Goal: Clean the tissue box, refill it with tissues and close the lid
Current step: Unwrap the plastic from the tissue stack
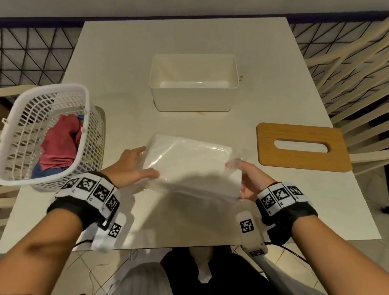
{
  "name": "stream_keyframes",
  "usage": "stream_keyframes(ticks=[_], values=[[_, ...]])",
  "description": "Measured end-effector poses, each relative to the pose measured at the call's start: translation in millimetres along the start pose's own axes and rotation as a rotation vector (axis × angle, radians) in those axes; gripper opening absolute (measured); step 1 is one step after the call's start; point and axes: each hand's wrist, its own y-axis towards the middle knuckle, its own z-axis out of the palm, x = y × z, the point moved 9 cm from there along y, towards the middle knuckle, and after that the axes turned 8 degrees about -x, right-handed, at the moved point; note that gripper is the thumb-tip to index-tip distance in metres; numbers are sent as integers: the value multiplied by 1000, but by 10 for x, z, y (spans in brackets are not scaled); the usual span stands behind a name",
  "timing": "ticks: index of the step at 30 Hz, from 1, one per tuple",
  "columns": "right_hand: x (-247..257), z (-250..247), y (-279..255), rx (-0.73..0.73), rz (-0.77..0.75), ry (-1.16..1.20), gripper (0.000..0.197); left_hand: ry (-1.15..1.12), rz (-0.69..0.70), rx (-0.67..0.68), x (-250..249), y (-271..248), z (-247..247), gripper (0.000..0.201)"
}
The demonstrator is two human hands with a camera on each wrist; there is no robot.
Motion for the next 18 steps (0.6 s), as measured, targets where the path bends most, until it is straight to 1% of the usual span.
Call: stream_keyframes(ticks=[1,2,3,4,5,6,8,10,12,15,18], values=[[-19,-12,4,-10,13,19,33,-131,15,-50,-94,15,-34,121],[-30,-14,-2,-16,24,31,33,-240,25,-101,-184,30,-49,113],[-37,-11,-8,-20,33,30,35,-311,45,-155,-290,25,-57,97],[-45,-3,-4,-13,41,33,36,-325,62,-208,-352,49,-60,81],[-39,20,-23,-4,54,38,36,-300,100,-265,-430,72,-73,70],[-32,62,-59,12,79,52,35,-241,126,-310,-492,106,-85,64],[4,60,-84,-24,95,65,36,-88,152,-335,-541,204,-57,53],[42,38,-58,-78,80,52,36,-25,105,-370,-505,298,-32,41],[45,54,-51,-99,74,45,32,-90,48,-441,-469,326,-52,32],[26,1,-2,-137,19,64,24,-212,23,-514,-444,338,-56,16],[24,-28,-5,-123,-30,66,18,-285,-9,-542,-393,337,-49,11]])
